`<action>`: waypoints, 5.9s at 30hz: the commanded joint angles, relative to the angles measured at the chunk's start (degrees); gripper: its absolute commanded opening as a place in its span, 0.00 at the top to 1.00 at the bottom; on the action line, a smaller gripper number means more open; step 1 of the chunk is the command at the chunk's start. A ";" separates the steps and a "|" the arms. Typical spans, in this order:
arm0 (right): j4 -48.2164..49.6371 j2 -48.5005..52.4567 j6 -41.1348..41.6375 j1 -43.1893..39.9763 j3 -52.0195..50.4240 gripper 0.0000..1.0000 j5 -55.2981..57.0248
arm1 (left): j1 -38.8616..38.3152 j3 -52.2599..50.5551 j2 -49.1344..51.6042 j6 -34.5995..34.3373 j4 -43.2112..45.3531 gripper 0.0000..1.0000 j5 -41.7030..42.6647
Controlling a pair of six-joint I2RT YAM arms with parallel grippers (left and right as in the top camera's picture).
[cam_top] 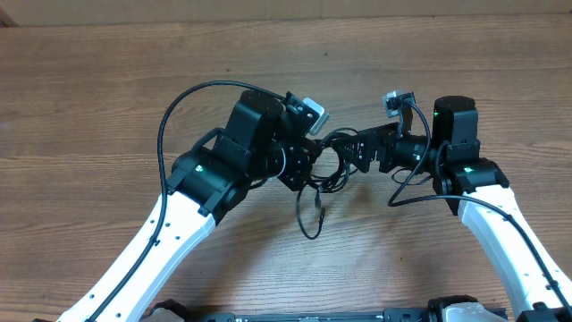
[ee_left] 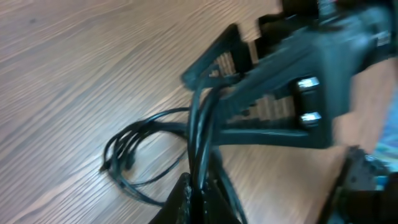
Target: Untangle cables
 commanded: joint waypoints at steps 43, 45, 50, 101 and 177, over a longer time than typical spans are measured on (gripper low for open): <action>-12.94 0.09 10.71 -0.66 0.72 0.00 50.60 | 14.40 1.20 -1.68 -5.07 -12.44 0.96 -2.58; -12.76 0.09 10.71 -0.66 0.72 0.00 50.60 | 14.40 1.20 -1.68 -4.59 -12.79 0.96 -3.19; -12.24 0.09 10.73 -0.66 0.72 0.00 50.86 | 14.40 1.20 -1.68 -3.28 -13.60 0.96 -4.15; -11.67 0.09 10.47 -0.57 0.72 0.00 30.56 | 13.51 1.07 3.74 -0.98 -20.26 0.36 -7.82; -13.68 0.09 10.47 -0.57 0.72 0.00 30.27 | -4.52 20.55 8.13 28.98 -30.71 0.96 -7.69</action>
